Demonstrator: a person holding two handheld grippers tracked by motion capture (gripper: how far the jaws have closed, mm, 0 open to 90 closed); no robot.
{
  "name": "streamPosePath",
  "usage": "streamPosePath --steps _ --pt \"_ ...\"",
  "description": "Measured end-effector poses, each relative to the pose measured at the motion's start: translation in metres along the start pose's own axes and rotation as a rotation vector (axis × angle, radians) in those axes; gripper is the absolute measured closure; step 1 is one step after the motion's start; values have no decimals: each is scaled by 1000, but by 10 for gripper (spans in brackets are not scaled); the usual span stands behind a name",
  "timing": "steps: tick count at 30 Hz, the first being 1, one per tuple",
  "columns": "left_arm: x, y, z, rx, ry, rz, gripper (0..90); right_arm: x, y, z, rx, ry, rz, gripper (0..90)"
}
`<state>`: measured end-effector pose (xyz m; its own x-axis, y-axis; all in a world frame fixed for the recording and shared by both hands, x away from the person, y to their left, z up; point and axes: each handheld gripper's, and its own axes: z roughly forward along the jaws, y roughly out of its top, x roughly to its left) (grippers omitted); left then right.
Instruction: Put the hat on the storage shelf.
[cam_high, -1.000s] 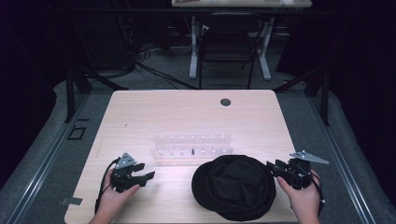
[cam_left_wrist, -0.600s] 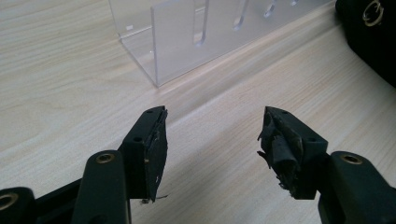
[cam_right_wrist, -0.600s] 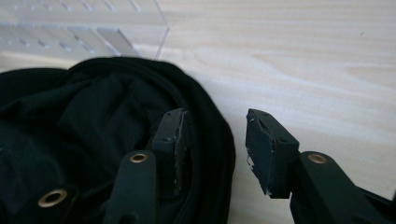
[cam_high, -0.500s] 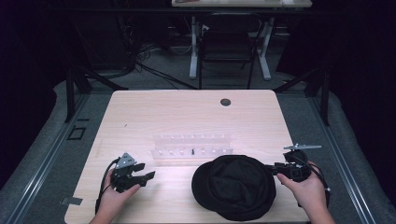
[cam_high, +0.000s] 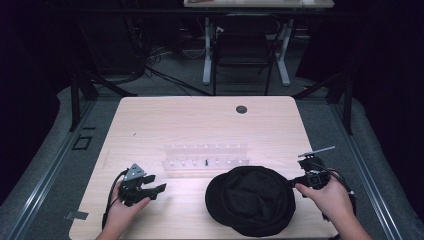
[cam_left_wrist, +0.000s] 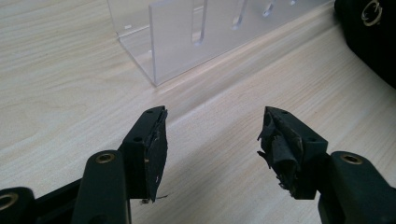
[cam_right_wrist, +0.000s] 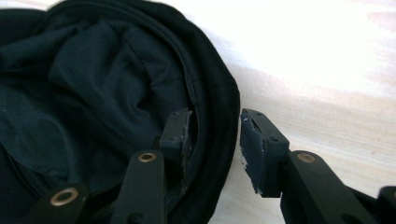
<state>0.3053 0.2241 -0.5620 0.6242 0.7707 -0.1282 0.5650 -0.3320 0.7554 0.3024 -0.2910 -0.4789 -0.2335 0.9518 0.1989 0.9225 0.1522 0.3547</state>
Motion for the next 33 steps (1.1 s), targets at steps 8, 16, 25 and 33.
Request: streamPosePath --steps 8,16,25,33 --pt "0 0 0 7 -1 0 411 0 7 5 72 -28 16 639" --pt "0 0 1 4 1 0 411 -7 11 13 132 -38 49 664" --pt "0 0 1 3 3 1 412 -15 12 19 192 -28 50 699" --pt "0 0 2 6 5 3 412 -17 12 28 228 -4 72 738"
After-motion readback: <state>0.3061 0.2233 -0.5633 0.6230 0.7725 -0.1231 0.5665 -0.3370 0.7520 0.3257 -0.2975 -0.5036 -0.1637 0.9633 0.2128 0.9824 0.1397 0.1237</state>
